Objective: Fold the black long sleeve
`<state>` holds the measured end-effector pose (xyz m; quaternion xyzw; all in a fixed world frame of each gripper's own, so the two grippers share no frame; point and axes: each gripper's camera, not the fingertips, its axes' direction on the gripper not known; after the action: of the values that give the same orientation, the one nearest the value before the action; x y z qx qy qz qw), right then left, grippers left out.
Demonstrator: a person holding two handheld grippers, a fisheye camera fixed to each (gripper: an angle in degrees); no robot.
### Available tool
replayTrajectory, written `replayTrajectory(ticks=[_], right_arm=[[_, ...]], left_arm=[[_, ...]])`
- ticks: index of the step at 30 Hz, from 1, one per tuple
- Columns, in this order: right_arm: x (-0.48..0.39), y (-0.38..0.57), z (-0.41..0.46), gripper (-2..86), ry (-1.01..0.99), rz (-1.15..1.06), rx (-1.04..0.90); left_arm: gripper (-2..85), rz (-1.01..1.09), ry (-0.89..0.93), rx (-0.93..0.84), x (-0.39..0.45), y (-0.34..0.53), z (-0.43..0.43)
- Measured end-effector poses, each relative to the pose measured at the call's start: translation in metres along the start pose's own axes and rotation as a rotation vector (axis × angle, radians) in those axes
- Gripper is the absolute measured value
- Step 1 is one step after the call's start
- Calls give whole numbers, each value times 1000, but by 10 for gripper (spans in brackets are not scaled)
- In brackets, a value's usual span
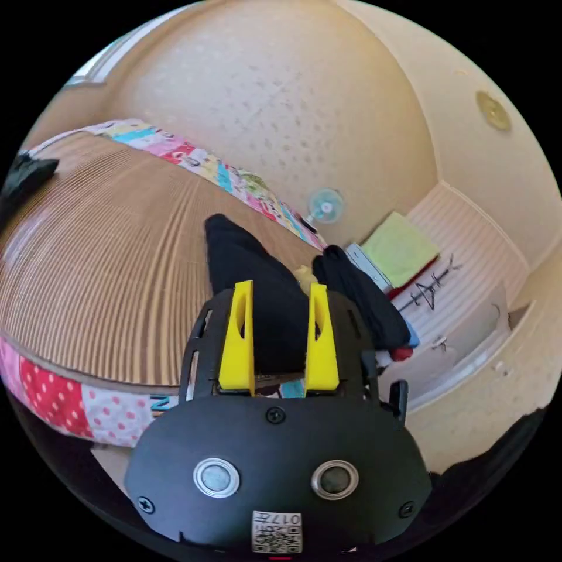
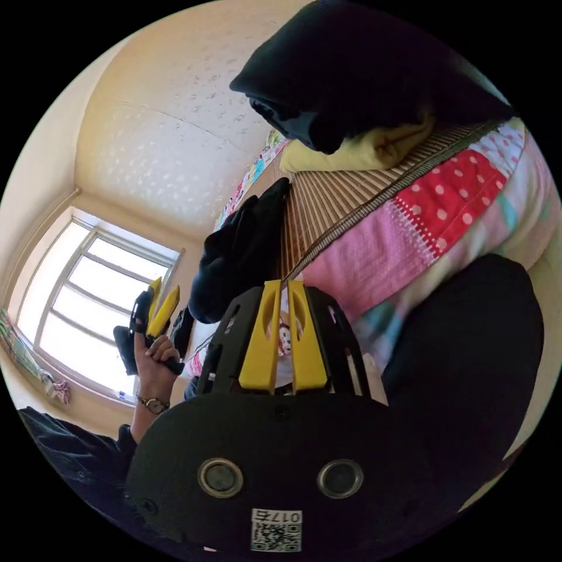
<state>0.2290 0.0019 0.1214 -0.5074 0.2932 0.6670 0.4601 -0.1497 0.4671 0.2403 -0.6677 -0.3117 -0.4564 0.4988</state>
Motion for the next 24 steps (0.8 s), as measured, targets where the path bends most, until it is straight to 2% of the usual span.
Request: replayTrajectory(ticks=[3, 4, 7, 8, 11, 13, 16, 18, 20, 22, 24], right_arm=[[-25, -19, 3, 118, -149, -72, -86], [-34, -28, 12, 153, -183, -75, -164], [-57, -44, 16, 213, -262, -76, -246], [-61, -46, 13, 219, -271, -72, -249], [-73, -56, 6, 241, -325, 16, -311], [-73, -56, 3, 248, -395, 73, -337], [-56, -63, -1, 238, -470, 195, -316], [-44, -70, 2, 219, -487, 248, -314], [-45, -72, 0, 199, -478, 263, -310], [-67, -68, -15, 171, -409, 205, -250], [-86, -65, -24, 156, -375, 183, -240]], left_arm=[[175, -180, -13, -143, -52, 0, 19], [171, -233, 18, -260, -66, 7, 38], [120, -319, 278, -259, -86, 31, 53], [111, -331, 342, -331, -88, 39, 62], [37, -234, 447, -536, -58, 67, 69], [5, -124, 458, -579, -29, 88, 56], [-6, -42, 686, -667, 2, 116, 46], [-7, 2, 609, -714, 7, 123, 39], [-4, 143, 410, -611, 3, 119, 13], [4, 142, 271, -513, -10, 117, -5], [56, 76, 274, -441, -29, 116, -17]])
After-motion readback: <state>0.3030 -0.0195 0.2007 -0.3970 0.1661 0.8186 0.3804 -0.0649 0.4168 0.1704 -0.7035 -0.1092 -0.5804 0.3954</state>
